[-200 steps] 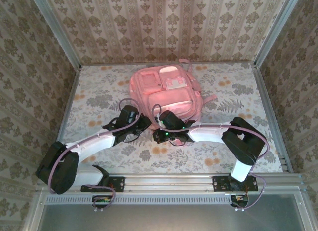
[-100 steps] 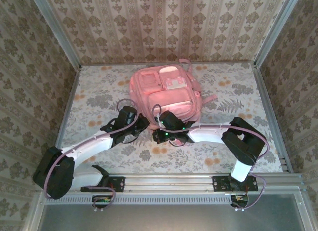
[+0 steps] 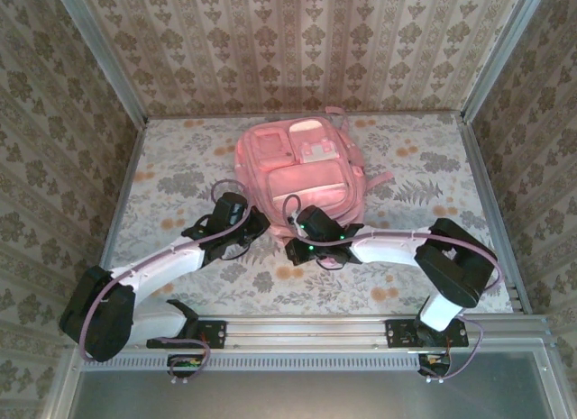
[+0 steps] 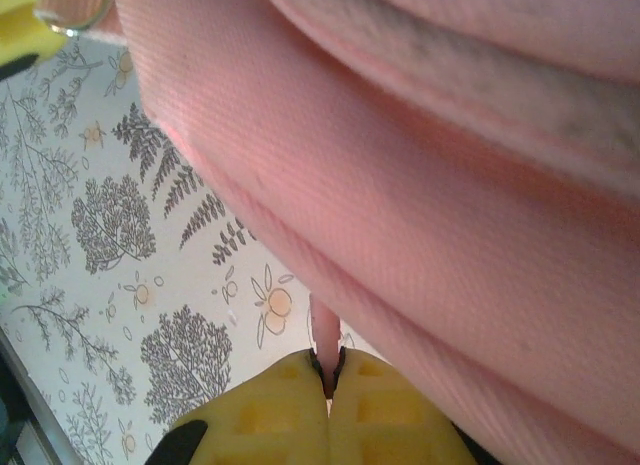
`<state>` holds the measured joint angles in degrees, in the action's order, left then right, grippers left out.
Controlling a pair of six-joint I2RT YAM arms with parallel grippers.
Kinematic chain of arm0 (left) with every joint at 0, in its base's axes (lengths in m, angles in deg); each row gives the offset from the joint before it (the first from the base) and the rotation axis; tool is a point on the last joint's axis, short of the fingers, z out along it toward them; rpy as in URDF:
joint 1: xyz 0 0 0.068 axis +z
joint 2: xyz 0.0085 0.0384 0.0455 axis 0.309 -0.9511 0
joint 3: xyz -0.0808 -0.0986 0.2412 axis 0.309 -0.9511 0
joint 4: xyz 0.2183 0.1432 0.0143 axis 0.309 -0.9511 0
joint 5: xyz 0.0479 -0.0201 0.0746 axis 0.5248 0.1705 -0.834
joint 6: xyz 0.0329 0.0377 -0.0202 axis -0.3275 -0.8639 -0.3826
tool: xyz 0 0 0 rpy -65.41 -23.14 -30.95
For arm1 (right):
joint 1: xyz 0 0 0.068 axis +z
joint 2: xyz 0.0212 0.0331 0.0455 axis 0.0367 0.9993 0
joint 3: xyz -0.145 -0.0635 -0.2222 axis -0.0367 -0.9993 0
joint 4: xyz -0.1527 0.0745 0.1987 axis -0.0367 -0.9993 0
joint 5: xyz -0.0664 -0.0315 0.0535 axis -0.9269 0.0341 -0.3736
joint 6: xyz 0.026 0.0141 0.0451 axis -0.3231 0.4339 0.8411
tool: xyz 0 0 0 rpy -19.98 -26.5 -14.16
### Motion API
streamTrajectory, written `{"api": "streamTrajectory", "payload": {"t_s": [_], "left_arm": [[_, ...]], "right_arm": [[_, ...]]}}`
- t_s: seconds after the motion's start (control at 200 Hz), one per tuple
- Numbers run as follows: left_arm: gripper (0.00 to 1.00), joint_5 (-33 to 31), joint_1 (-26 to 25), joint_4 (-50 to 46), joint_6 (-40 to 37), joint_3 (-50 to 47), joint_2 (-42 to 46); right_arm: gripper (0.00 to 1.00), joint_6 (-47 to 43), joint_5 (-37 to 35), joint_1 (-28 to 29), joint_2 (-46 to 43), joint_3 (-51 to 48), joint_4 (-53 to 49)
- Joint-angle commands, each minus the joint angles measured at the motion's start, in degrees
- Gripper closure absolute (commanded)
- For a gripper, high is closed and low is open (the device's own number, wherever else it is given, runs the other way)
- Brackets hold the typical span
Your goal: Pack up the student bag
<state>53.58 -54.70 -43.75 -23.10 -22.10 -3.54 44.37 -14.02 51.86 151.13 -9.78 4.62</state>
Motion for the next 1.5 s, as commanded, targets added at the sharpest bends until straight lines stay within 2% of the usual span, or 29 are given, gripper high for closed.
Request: {"api": "streamTrajectory", "payload": {"t_s": [0.0, 0.76, 0.87, 1.005, 1.15, 1.17, 1.26, 1.33, 1.4, 1.495], "left_arm": [[1.0, -2.04, 0.98, -0.37, -1.58, 0.52, -0.44], [1.0, -1.04, 2.72, -0.64, -4.08, 1.68, -1.32], [1.0, 0.47, 4.36, -1.62, -6.86, 2.98, -1.28], [1.0, 2.69, 7.09, -4.87, -11.52, 6.48, -1.88], [1.0, 3.92, 10.17, -8.6, -15.23, 9.09, -2.2], [1.0, 3.94, 12.1, -9.47, -15.43, 9.33, -2.18], [1.0, 4.17, 15.13, -11.97, -14.74, 8.91, -0.71], [0.82, 4.67, 16.65, -12.81, -13.35, 7.17, 1.86], [0.69, 4.77, 17.15, -14.05, -11.31, 5.03, 4.98], [0.61, 6.1, 16.5, -14.69, -6.2, 1.51, 8.61]], "right_arm": [[1.0, -2.0, -1.76, -0.08, -3.04, -1.4, -5.7], [1.0, -7.93, -4.75, -3.18, -12.44, -3.48, -21.99], [1.0, -8.25, -2.18, -3.06, -13.41, -2.89, -21.71], [1.0, -7.27, 1.21, -0.06, -9.56, 3.72, -20.76], [1.0, -5.23, 4.82, 0.77, -1.27, 11.82, -17.54], [1.0, -4.81, 5.43, 0.8, -0.2, 12.97, -17.08], [1.0, -2.44, 7.31, 0.95, 3.96, 17.14, -15.1], [1.0, -1.0, 8.13, 0.91, 5.97, 19.27, -14.14], [1.0, -0.09, 8.6, 0.89, 7.16, 20.16, -13.3], [1.0, 0.24, 8.38, 0.88, 7.7, 20.14, -12.92]]}}
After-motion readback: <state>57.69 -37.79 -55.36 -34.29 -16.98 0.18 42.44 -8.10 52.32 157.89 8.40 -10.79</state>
